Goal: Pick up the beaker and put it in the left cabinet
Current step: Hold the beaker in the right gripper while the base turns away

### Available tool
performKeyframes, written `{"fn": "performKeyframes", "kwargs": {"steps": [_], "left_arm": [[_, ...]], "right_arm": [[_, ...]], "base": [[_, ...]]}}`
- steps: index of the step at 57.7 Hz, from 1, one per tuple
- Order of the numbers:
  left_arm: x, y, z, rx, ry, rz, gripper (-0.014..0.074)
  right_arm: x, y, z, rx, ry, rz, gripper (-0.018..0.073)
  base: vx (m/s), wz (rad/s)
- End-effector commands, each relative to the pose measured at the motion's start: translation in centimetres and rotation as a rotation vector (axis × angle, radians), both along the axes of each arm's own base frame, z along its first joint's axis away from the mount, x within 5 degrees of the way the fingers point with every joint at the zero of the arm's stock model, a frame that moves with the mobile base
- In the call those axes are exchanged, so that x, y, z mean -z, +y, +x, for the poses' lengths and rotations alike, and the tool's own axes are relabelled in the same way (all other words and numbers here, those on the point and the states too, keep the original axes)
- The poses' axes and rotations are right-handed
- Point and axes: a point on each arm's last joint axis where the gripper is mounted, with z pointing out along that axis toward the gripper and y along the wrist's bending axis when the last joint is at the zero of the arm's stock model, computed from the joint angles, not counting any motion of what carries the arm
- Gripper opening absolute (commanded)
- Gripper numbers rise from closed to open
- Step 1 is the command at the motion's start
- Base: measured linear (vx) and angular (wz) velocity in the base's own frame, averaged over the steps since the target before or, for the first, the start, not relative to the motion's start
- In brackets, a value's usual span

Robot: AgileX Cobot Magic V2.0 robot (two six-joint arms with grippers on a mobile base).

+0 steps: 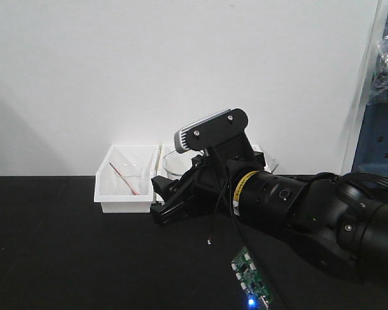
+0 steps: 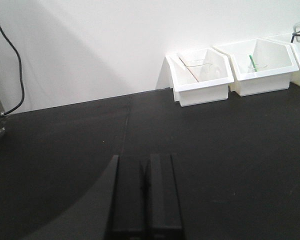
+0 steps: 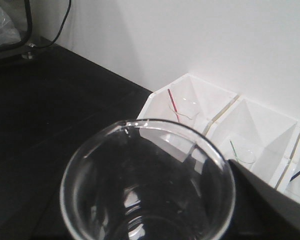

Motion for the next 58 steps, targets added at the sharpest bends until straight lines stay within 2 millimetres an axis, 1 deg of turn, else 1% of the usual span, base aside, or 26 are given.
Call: {"fn": "performKeyframes", "kwargs": {"steps": [1, 27, 58], "left_arm": [[-1.41, 0.01, -0.17, 0.001, -0.110, -0.008, -0.0006], [-1.41, 0.01, -0.17, 0.001, -0.110, -0.008, -0.0006], [-1.41, 0.01, -0.17, 0.001, -0.110, -0.008, -0.0006]], "right_arm": [[-3.34, -0.23, -0.86, -0.038, -0.112, 0.087, 0.0155], [-3.34, -0.23, -0.86, -0.038, -0.112, 0.087, 0.0155], [-3.34, -0.23, -0.86, -0.038, -0.112, 0.087, 0.0155]], "base": [[-0.08, 0.06], [-0.11, 0.14], [-0.15, 0.49]]}}
